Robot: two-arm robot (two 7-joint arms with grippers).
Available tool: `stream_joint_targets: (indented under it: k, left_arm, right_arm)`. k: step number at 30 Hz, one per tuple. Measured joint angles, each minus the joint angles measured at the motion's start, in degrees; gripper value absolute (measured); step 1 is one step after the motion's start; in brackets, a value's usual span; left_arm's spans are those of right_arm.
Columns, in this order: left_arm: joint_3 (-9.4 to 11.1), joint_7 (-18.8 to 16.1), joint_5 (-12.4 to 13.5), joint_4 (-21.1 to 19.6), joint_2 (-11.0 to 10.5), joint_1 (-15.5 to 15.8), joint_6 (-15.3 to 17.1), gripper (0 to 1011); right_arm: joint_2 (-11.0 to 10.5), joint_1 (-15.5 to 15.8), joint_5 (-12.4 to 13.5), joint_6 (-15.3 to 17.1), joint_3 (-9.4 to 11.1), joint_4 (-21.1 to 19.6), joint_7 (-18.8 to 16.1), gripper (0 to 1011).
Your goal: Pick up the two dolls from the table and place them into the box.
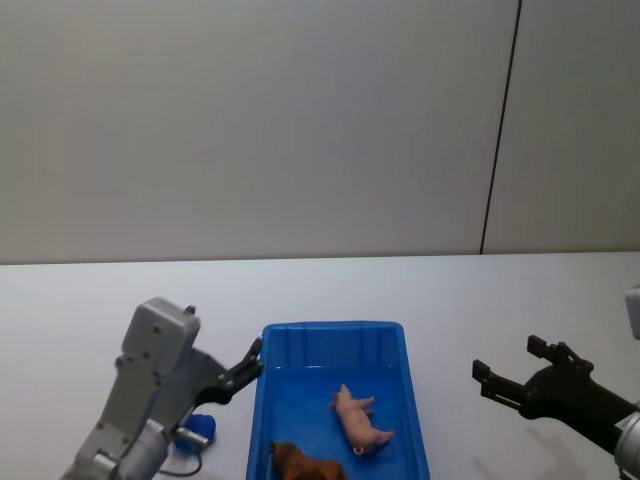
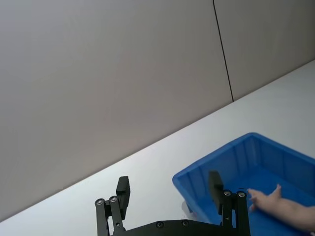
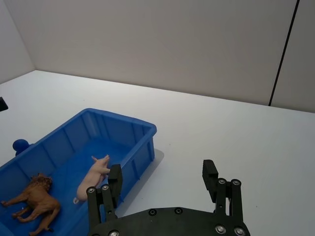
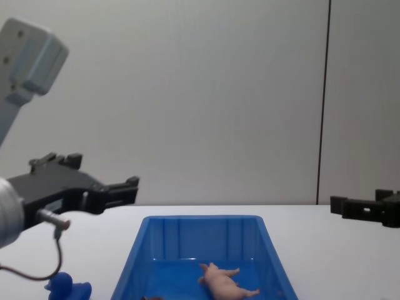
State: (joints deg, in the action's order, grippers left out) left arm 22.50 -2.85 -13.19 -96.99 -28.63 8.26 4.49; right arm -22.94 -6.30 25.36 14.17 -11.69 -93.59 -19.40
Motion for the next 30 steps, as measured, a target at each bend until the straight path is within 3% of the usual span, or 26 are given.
stream_joint_targets:
  k: [11, 30]
  left_arm:
    - [-1.2, 2.0, -1.7, 2.8, -1.9, -1.5, -0.5, 1001]
    - [-1.9, 7.2, -0.4, 8.2, -2.4, -1.3, 0.1, 1001]
  right_arm:
    - [-0.2, 0.2, 0.1, -0.1, 0.1, -0.1, 0.1, 1001]
    - [-0.3, 0.3, 0.1, -0.1, 0.2, -0.1, 0.1, 1001]
